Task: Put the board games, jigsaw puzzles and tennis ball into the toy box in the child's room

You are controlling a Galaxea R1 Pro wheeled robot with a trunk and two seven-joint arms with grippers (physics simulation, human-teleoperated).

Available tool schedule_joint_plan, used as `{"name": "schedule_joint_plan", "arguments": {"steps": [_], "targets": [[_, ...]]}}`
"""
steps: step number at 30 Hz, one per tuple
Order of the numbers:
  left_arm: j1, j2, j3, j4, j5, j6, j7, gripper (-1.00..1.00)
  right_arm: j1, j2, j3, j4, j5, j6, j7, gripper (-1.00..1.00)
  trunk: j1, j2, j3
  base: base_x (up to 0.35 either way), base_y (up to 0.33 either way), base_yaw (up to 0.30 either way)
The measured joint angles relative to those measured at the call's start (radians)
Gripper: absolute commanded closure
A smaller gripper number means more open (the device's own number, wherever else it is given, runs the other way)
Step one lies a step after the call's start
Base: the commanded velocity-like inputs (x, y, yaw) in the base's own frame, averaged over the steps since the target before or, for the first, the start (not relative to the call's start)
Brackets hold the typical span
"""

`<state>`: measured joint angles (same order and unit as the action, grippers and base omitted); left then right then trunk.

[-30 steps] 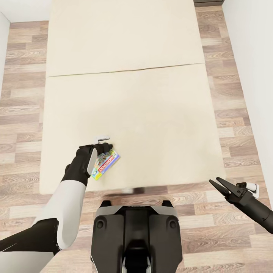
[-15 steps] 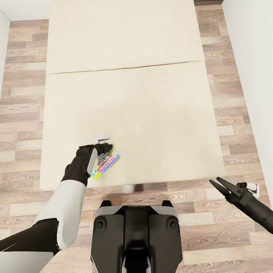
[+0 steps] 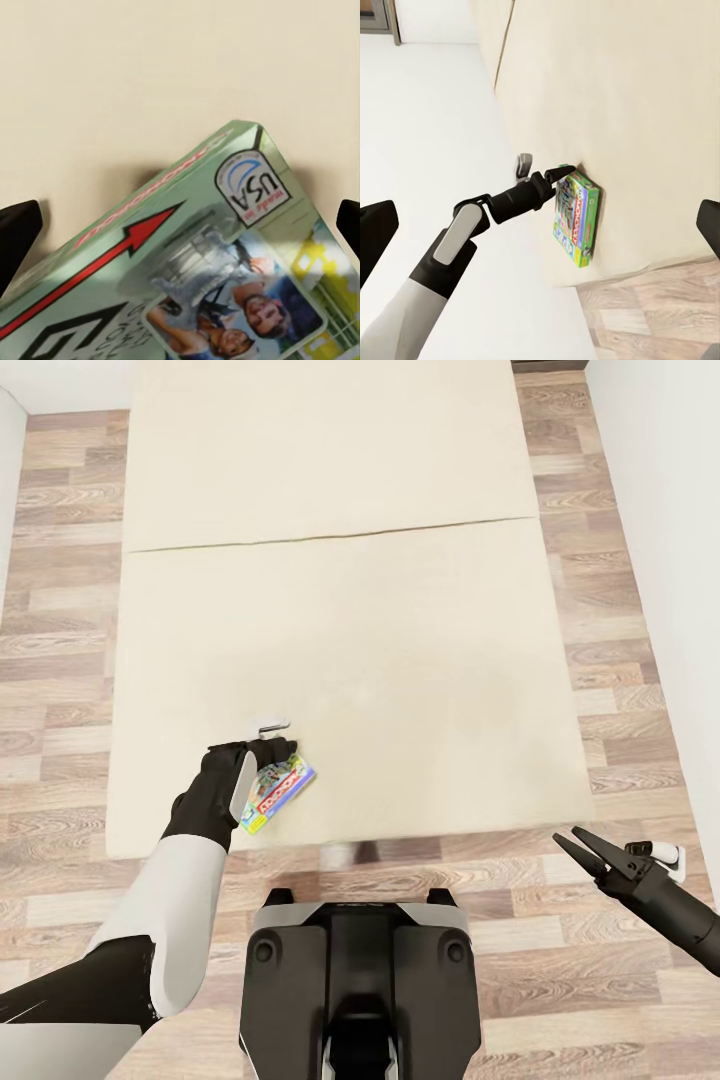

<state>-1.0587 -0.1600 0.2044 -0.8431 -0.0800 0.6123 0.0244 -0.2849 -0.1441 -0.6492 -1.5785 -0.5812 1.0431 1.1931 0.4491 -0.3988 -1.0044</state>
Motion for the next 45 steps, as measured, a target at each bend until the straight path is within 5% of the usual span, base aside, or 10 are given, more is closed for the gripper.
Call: {"name": "schedule_joint_plan", "arguments": {"steps": [45], "targets": [[0.001, 0.0, 0.001, 0.017, 0.005, 0.003, 0.003, -1.0, 0.0, 0.0, 0.0, 0.0, 0.002, 0.0, 0.0, -1.0, 0.001, 0.0, 0.01, -0.045, 0.0, 0.0]]}}
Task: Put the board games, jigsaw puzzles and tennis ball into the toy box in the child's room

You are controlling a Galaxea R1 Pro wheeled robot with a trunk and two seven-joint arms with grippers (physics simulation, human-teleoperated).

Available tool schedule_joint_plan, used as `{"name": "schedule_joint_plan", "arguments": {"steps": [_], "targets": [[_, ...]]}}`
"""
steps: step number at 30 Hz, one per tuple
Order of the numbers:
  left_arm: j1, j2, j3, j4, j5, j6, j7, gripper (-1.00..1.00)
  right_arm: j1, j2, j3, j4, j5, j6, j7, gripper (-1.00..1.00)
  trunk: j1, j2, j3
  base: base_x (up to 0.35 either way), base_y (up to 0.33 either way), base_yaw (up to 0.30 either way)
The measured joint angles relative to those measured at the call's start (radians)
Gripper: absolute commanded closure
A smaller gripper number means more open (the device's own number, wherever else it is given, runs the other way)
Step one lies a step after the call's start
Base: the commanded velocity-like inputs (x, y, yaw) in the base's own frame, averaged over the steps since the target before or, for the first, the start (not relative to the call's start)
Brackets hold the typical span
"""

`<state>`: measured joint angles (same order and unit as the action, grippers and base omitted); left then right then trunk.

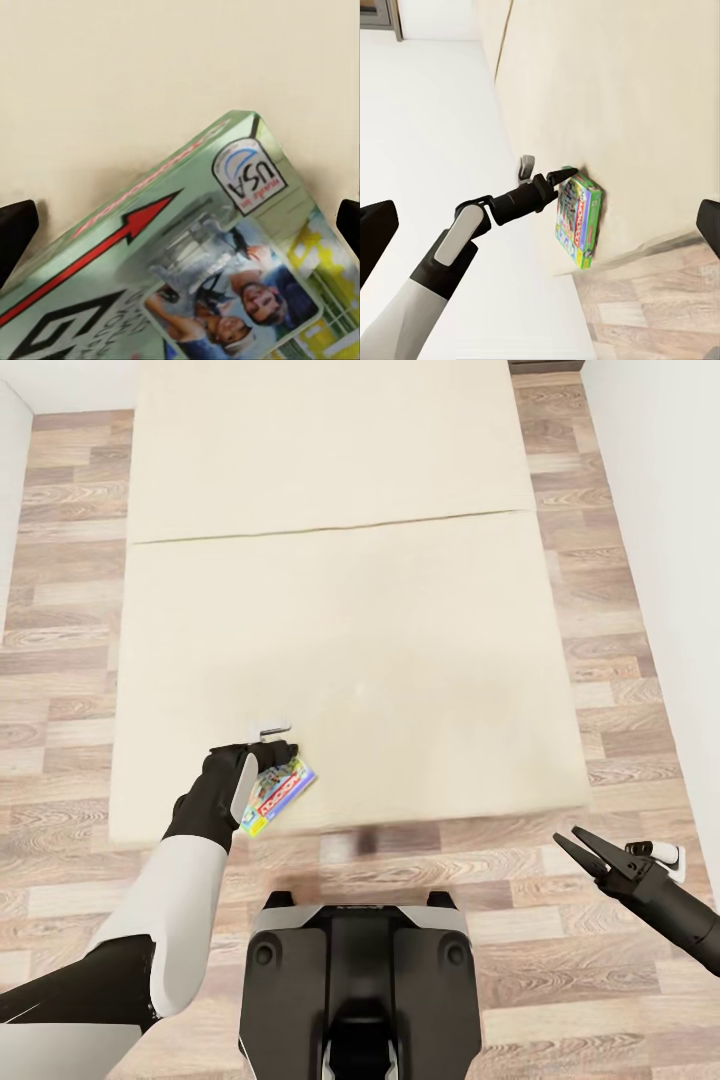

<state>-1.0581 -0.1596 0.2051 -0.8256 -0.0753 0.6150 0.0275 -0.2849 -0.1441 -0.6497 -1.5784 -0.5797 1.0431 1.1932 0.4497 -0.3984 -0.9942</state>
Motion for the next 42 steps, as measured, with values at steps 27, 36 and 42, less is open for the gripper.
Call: {"name": "schedule_joint_plan", "arguments": {"steps": [27, 36, 42], "targets": [[0.0, 0.0, 0.0, 0.0, 0.0, 0.0, 0.0, -1.0, 0.0, 0.0, 0.0, 0.0, 0.0, 0.0, 0.0, -1.0, 0.0, 0.0, 0.0, -0.057, 0.0, 0.0], [0.0, 0.001, 0.0, 0.0, 0.0, 0.0, 0.0, -1.0, 0.0, 0.001, 0.001, 0.001, 0.001, 0.0, -0.002, -1.0, 0.0, 0.0, 0.0, -0.068, 0.0, 0.0], [0.0, 0.001, 0.0, 0.0, 0.0, 0.0, 0.0, -1.0, 0.0, 0.006, 0.0, 0.003, 0.002, -0.001, -0.004, -1.0, 0.0, 0.0, 0.0, -0.06, 0.0, 0.0]]}}
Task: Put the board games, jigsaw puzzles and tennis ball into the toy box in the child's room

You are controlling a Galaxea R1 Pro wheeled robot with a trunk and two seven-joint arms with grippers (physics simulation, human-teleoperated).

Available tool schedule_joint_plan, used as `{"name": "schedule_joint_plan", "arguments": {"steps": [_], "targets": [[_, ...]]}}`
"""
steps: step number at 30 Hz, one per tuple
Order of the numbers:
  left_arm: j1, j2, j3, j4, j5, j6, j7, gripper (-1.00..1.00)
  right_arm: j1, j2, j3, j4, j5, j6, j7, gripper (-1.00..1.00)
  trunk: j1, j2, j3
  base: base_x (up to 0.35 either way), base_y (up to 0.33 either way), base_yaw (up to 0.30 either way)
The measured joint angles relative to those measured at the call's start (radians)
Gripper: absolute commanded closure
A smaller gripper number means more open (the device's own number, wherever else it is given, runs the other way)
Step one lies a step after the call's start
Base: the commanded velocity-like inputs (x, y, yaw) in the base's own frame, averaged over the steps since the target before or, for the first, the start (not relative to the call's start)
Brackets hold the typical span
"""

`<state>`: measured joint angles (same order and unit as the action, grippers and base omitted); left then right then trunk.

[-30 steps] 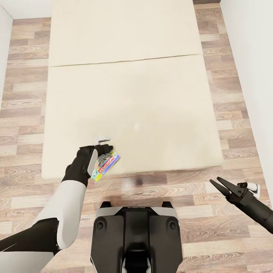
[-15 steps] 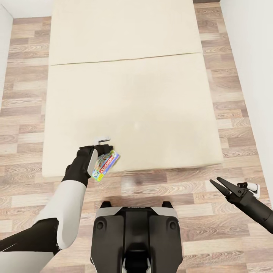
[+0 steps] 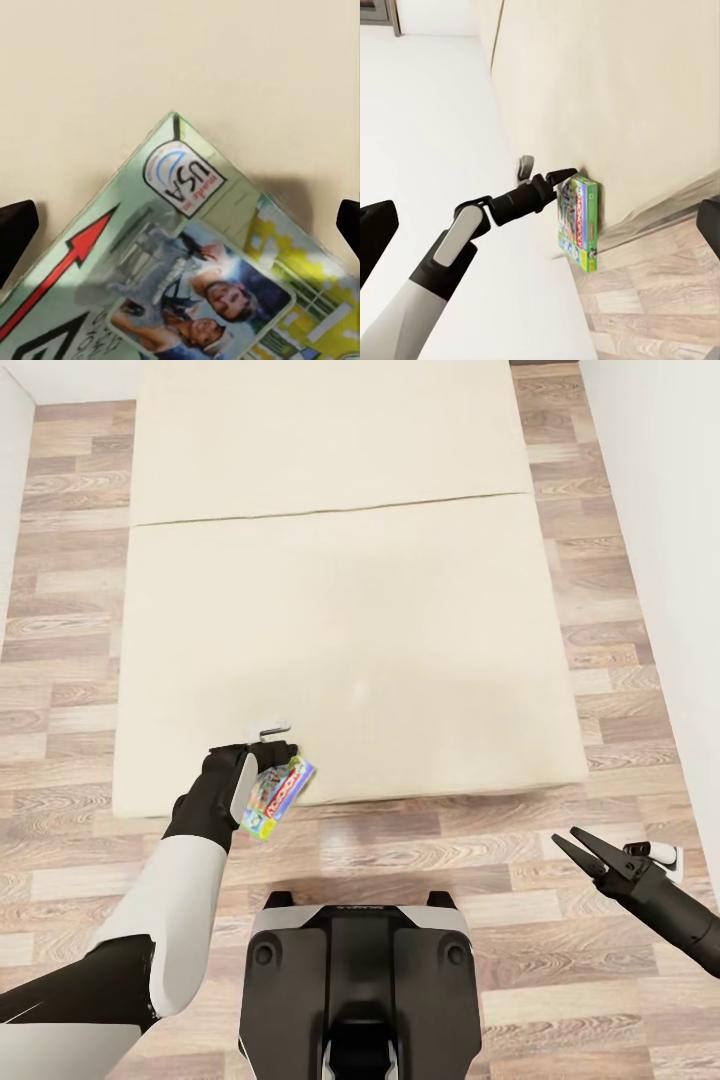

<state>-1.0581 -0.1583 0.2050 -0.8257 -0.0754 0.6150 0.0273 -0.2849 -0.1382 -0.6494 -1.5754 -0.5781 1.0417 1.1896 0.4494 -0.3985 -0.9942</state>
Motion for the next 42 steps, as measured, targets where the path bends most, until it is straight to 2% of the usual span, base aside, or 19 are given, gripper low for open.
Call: {"name": "schedule_joint_plan", "arguments": {"steps": [42], "targets": [[0.0, 0.0, 0.0, -0.008, -0.001, -0.001, 0.001, -1.0, 0.0, -0.001, -0.002, 0.003, 0.002, -0.001, -0.001, -1.0, 0.0, 0.0, 0.0, -0.01, 0.0, 0.0]]}}
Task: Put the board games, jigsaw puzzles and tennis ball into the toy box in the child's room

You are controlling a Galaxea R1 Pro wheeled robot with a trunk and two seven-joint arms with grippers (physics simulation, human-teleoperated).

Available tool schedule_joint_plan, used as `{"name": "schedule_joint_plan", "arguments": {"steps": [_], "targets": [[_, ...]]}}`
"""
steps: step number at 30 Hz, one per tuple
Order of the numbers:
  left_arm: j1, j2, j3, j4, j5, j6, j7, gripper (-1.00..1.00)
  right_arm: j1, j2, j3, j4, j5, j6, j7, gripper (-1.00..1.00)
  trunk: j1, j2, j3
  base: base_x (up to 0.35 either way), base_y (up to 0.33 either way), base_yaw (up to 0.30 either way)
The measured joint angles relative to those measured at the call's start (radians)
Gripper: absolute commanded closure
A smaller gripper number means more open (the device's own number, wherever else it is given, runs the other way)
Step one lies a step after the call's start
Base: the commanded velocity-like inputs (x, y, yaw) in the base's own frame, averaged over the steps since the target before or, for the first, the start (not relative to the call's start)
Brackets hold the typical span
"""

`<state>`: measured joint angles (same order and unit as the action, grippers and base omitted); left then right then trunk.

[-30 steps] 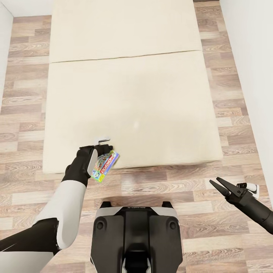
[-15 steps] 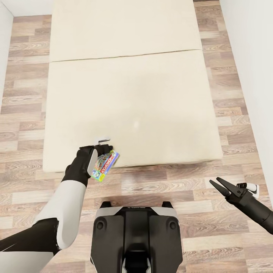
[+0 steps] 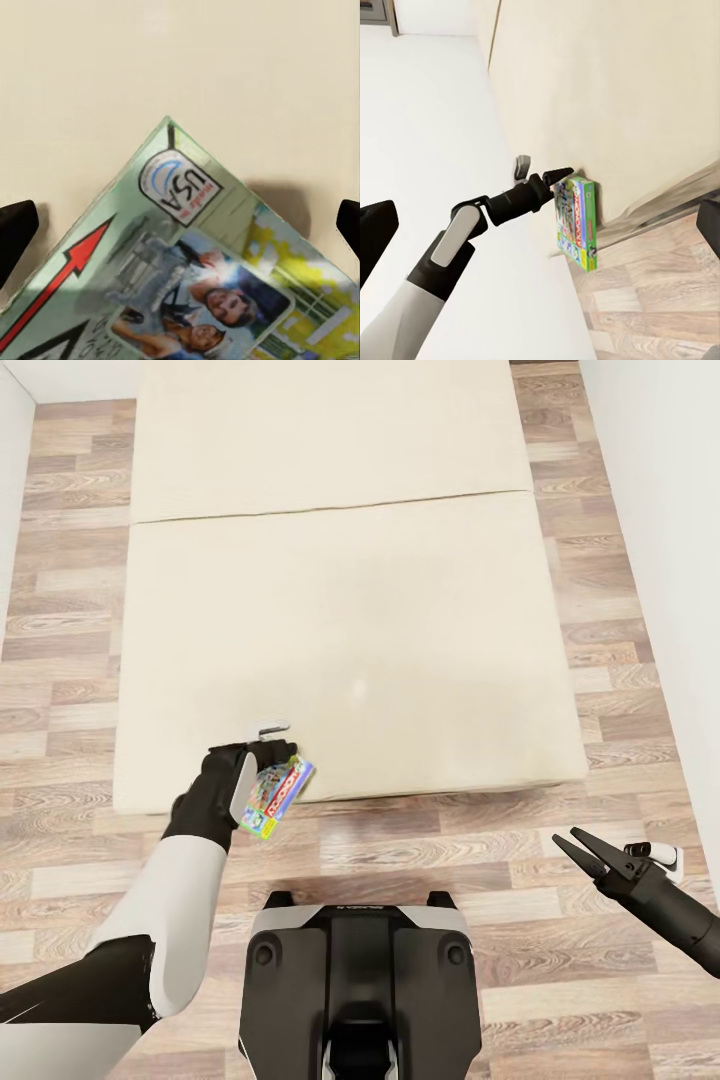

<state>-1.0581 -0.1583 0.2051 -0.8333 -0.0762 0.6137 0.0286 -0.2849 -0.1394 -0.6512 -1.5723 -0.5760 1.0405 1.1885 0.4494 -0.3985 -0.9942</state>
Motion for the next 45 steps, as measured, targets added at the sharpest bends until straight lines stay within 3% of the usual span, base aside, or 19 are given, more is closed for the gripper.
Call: {"name": "schedule_joint_plan", "arguments": {"steps": [6, 22, 25, 31, 35, 37, 40, 41, 43, 45], "targets": [[0.0, 0.005, 0.004, -0.081, 0.001, 0.004, 0.002, -1.0, 0.0, 0.0, 0.0, 0.0, 0.0, 0.0, 0.0, -1.0, 0.0, 0.0, 0.0, 0.0, 0.0, 0.0], [0.0, 0.015, 0.014, -0.172, 0.001, 0.016, 0.002, -1.0, 0.0, 0.0, 0.0, 0.001, 0.001, 0.0, 0.0, -1.0, 0.0, 0.0, 0.0, 0.0, 0.0, 0.0], [0.0, 0.031, 0.015, -0.196, 0.002, 0.031, 0.001, -1.0, 0.0, -0.002, 0.0, 0.002, 0.001, 0.0, 0.0, -1.0, 0.0, 0.0, 0.0, 0.0, 0.0, 0.0], [0.0, 0.085, 0.016, -0.241, 0.013, 0.13, -0.01, -1.0, 0.0, -0.003, 0.0, 0.003, 0.001, 0.0, 0.0, -1.0, 0.0, 0.0, 0.0, 0.0, 0.0, 0.0], [0.001, 0.156, 0.022, -0.269, 0.051, 0.202, -0.102, -1.0, 0.0, -0.003, 0.0, 0.004, 0.001, 0.0, -0.001, -1.0, 0.0, 0.0, 0.0, 0.0, 0.0, 0.0], [0.002, 0.208, 0.028, -0.275, 0.073, 0.243, -0.187, -1.0, 0.0, -0.003, 0.0, 0.004, 0.001, 0.0, -0.001, -1.0, 0.0, 0.0, 0.0, 0.0, 0.0, 0.0], [0.004, 0.325, 0.042, -0.28, 0.091, 0.311, -0.382, -1.0, 0.0, -0.005, -0.003, 0.005, 0.002, 0.0, 0.0, -1.0, 0.0, 0.0, 0.0, 0.0, 0.0, 0.0], [0.005, 0.348, 0.047, -0.28, 0.095, 0.318, -0.421, -1.0, 0.0, -0.005, -0.008, 0.005, 0.002, 0.0, 0.0, -1.0, 0.0, 0.0, 0.0, 0.0, 0.0, 0.0], [0.011, 0.434, 0.08, -0.281, 0.096, 0.331, -0.591, -1.0, 0.0, -0.006, -0.019, 0.005, 0.002, 0.0, 0.0, -1.0, 0.0, 0.0, 0.0, 0.0, 0.0, 0.0], [0.017, 0.478, 0.102, -0.278, 0.099, 0.336, -0.687, -1.0, 0.0, -0.006, -0.026, 0.006, 0.002, 0.0, 0.0, -1.0, 0.0, 0.0, 0.0, 0.0, 0.0, 0.0]]}}
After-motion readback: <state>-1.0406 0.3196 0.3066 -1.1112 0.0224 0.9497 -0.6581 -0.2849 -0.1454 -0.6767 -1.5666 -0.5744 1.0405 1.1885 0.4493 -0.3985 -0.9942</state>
